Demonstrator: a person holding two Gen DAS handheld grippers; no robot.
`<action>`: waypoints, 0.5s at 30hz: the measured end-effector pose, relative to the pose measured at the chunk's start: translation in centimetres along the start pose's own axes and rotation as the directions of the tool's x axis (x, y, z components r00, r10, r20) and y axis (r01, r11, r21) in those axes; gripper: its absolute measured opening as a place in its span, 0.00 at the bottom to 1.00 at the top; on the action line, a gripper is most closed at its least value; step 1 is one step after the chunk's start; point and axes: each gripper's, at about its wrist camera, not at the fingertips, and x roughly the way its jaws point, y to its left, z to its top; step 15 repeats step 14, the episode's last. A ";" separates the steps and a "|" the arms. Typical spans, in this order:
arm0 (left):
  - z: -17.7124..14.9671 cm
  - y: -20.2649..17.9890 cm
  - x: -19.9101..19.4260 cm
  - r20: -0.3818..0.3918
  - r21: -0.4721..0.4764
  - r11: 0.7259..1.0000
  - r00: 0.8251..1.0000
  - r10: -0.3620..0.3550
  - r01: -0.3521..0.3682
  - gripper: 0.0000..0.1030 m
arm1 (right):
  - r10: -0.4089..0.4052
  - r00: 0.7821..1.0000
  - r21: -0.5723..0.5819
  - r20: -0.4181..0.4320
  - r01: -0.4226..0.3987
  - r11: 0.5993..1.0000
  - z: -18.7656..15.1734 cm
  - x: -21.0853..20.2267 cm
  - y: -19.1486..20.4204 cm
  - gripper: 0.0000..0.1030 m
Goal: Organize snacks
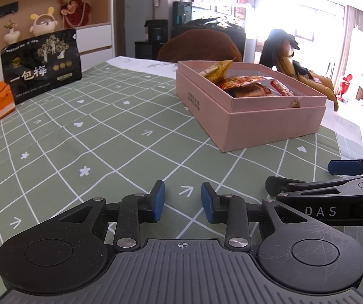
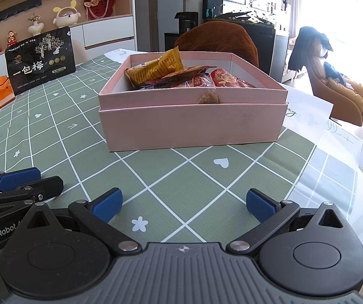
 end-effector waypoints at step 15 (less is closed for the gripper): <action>0.0 0.3 0.1 0.001 -0.003 1.000 1.000 -0.005 0.005 0.35 | 0.000 1.000 0.000 0.000 0.000 1.000 0.0 0.0 0.0 1.00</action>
